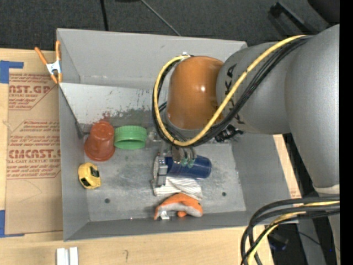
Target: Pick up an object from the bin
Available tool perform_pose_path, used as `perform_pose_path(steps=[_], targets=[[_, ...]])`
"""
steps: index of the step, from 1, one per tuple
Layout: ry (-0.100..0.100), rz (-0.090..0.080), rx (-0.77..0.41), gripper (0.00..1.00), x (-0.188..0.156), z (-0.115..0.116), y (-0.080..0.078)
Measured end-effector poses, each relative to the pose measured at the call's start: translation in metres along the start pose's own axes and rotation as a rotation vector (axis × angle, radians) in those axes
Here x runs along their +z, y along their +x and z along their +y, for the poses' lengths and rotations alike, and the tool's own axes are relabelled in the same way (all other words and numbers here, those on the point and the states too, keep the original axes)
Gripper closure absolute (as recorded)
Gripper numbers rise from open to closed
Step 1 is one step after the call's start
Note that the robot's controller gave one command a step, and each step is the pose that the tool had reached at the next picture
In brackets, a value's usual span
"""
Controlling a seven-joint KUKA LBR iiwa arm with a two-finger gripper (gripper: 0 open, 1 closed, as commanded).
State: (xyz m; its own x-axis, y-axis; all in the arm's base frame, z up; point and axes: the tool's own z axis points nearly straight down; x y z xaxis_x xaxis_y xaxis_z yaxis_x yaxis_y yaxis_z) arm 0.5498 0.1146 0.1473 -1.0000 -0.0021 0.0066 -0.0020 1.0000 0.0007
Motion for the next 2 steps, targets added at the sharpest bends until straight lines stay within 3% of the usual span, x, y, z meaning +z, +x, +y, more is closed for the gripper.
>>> perform_pose_path(steps=[1,2], targets=[[-0.001,-0.007,0.001,0.0,-0.005,0.0,-0.002],[-0.002,-0.015,-0.058,0.0,0.035,-0.037,0.002]])
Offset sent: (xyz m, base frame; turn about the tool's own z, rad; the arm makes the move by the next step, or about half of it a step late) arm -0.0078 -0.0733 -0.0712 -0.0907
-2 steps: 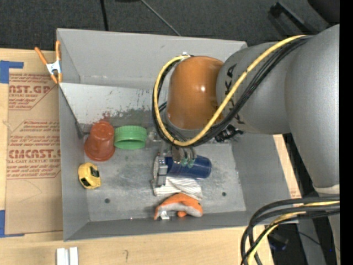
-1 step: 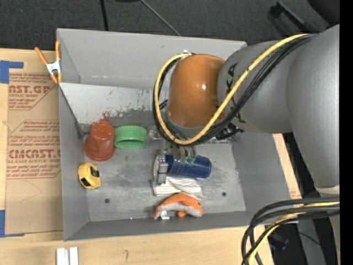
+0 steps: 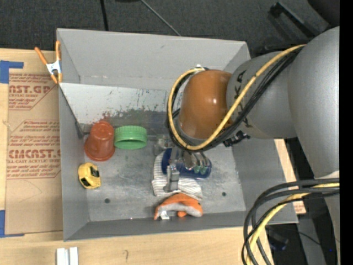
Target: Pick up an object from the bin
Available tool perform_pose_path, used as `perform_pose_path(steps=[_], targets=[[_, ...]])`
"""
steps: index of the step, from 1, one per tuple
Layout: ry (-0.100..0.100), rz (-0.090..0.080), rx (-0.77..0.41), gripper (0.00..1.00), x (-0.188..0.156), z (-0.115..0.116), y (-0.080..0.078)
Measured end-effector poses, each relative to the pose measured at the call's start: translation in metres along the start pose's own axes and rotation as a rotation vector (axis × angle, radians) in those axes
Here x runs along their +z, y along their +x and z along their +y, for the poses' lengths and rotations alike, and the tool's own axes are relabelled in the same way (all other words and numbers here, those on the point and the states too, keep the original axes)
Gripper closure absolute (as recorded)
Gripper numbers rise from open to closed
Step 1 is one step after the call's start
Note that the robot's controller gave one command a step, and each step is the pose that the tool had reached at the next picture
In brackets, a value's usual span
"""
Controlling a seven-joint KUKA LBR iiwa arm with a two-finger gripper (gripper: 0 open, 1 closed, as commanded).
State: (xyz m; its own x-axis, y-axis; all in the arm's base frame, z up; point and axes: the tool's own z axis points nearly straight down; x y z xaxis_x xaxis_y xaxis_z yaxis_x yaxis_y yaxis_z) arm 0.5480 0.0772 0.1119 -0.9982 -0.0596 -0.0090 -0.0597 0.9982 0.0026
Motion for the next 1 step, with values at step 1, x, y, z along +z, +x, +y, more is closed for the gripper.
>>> perform_pose_path(steps=[1], targets=[[0.004,0.005,0.0,0.0,0.0379,-0.0139,-0.0009]])
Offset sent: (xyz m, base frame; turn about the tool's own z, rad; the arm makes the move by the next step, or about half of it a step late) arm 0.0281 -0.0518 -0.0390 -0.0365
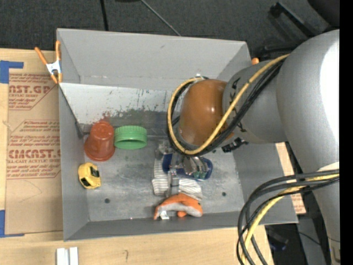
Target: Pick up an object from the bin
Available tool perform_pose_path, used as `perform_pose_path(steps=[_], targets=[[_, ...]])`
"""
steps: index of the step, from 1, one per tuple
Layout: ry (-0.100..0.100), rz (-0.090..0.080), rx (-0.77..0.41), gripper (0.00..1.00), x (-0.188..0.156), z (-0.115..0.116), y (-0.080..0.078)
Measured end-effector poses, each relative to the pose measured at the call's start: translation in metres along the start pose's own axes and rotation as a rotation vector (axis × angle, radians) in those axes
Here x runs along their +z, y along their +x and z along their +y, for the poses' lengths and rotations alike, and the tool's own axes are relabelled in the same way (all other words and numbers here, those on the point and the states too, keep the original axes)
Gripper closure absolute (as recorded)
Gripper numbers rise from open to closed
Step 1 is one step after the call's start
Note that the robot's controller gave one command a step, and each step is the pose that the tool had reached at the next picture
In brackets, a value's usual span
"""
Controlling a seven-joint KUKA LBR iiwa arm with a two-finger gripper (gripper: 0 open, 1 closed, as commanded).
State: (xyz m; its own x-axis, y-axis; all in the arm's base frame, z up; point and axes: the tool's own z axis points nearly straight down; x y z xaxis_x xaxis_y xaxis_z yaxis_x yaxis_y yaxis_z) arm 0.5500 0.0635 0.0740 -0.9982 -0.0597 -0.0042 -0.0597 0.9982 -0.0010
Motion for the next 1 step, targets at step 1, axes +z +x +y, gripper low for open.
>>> perform_pose_path(steps=[1], targets=[[-0.001,-0.006,-0.035,1.0,-0.0012,-0.0397,-0.0265]])
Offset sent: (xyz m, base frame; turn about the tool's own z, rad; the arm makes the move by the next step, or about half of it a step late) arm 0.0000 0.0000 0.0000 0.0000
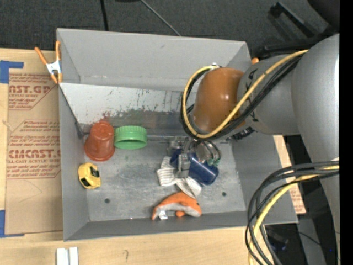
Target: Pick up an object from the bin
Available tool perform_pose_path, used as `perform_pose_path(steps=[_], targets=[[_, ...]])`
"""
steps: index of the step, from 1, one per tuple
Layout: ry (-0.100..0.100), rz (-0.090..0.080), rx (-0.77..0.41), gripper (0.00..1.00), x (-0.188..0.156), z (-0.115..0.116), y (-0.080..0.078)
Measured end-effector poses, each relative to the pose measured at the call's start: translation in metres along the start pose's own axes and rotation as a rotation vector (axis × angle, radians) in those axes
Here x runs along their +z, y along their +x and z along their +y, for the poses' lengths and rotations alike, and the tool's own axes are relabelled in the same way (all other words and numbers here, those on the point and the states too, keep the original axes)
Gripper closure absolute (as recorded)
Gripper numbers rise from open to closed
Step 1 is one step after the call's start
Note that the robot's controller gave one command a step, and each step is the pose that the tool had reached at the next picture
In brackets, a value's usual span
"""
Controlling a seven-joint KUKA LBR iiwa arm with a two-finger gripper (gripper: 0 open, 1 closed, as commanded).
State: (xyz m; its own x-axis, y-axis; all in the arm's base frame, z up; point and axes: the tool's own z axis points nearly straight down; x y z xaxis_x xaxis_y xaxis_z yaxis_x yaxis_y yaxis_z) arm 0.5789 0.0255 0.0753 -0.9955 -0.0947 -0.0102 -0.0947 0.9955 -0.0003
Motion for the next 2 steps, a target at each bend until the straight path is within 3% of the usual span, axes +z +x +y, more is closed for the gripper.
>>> perform_pose_path(steps=[1,2], targets=[[0.0,0.0,0.0,1.0,0.0,0.0,0.0],[0.0,0.006,0.011,1.0,-0.155,0.008,-0.012]])
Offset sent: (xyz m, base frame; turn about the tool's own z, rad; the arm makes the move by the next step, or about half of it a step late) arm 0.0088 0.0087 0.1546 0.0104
